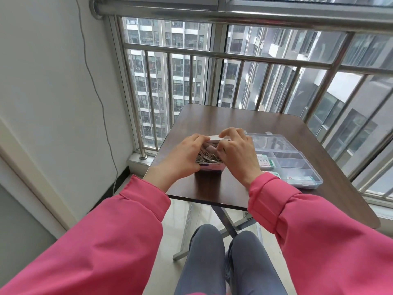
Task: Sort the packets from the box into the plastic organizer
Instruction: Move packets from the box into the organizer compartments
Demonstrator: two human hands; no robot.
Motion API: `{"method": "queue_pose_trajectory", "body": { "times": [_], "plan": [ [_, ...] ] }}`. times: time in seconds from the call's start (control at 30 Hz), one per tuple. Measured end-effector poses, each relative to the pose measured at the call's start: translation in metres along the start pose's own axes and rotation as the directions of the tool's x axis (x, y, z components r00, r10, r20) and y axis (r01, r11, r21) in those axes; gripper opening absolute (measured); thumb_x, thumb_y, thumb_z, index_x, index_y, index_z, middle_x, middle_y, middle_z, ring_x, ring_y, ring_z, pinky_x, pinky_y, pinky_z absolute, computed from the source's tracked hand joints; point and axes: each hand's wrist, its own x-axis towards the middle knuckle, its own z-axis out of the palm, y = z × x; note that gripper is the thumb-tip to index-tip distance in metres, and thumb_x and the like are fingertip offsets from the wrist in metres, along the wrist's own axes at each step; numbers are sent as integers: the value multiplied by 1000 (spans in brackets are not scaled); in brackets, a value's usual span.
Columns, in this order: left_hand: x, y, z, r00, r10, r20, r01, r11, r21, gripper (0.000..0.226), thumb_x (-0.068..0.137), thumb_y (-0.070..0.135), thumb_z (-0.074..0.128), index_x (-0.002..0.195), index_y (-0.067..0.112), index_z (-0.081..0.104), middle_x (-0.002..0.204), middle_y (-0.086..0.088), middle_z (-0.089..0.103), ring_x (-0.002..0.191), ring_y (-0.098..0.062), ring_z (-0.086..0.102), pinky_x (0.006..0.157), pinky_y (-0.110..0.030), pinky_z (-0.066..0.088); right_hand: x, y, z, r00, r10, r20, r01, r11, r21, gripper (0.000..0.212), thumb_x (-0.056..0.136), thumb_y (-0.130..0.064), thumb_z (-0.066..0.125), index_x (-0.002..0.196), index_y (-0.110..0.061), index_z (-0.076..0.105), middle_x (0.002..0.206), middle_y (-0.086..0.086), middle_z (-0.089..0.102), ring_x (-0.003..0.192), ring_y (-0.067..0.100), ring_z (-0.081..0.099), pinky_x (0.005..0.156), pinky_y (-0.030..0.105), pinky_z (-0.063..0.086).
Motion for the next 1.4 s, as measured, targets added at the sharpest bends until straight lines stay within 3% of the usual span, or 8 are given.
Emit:
{"method": "queue_pose_trajectory", "body": {
  "times": [0.13, 0.4, 0.53, 0.63, 0.77, 1.07, 1.23, 1.4],
  "plan": [
    [2, 0, -1, 1000, -4, 10, 4, 1000, -14, 70, 73, 9, 73, 136, 11, 42, 132, -5, 48, 124, -20, 45, 102, -26, 36, 0, 2, -4, 999, -51, -9, 50, 996, -77, 48, 84, -48, 39, 61, -13, 63, 87, 6, 63, 80, 29, 60, 67, 39, 48],
    [-1, 1, -3, 1000, 1, -7, -1, 998, -61, 61, 71, 8, 73, 127, 14, 49, 123, -4, 52, 117, -19, 48, 96, -24, 37, 9, 9, 1, 955, -290, 64, 289, 957, 30, 37, 85, -34, 36, 108, -22, 63, 105, 9, 59, 94, 31, 56, 75, 43, 47],
    [0, 2, -4, 1000, 1, 0, -1, 998, -59, 64, 71, 10, 73, 130, 12, 47, 125, -5, 52, 118, -19, 47, 96, -21, 35, 11, 12, 2, 943, -318, 96, 320, 947, -11, 21, 84, -22, 56, 104, -19, 62, 108, 10, 57, 97, 32, 55, 75, 43, 47],
    [0, 1, -5, 1000, 0, 0, 0, 998, -65, 64, 71, 9, 73, 129, 13, 48, 123, -5, 53, 117, -19, 48, 97, -22, 35, 14, 10, -2, 950, -261, 171, 273, 960, -52, 29, 80, -13, 65, 109, -14, 64, 121, 16, 53, 110, 36, 50, 83, 48, 45],
    [0, 1, -5, 1000, -5, -1, 5, 997, -71, 66, 71, 10, 74, 132, 13, 47, 124, -4, 52, 118, -19, 48, 97, -21, 34, 16, 4, -9, 951, -183, 250, 208, 975, -76, 39, 91, -31, 41, 118, -10, 60, 139, 12, 37, 129, 29, 32, 100, 42, 32],
    [1, 2, -5, 999, -40, 9, 40, 998, -45, 69, 73, 6, 70, 136, 10, 42, 132, -6, 48, 124, -20, 44, 101, -22, 32, 14, 9, -8, 997, -36, 70, 26, 991, 130, 26, 77, -32, 73, 68, -8, 72, 117, 9, 59, 111, 28, 49, 83, 41, 42],
    [6, 0, -2, 997, -73, 23, 73, 997, 16, 70, 75, 8, 68, 139, 13, 39, 138, -4, 47, 128, -23, 41, 109, -29, 28, 17, 17, -11, 996, 50, 67, -64, 970, 234, 8, 80, -14, 72, 79, -6, 70, 113, 9, 58, 109, 26, 48, 90, 35, 41],
    [14, 3, -5, 987, -133, 87, 124, 987, 103, 76, 79, 12, 63, 145, 16, 26, 149, -6, 33, 141, -20, 23, 116, -40, 5, 22, 24, -20, 977, 197, 78, -212, 913, 349, 9, 83, -14, 68, 87, -6, 68, 93, 12, 68, 91, 28, 61, 81, 39, 48]
  ]
}}
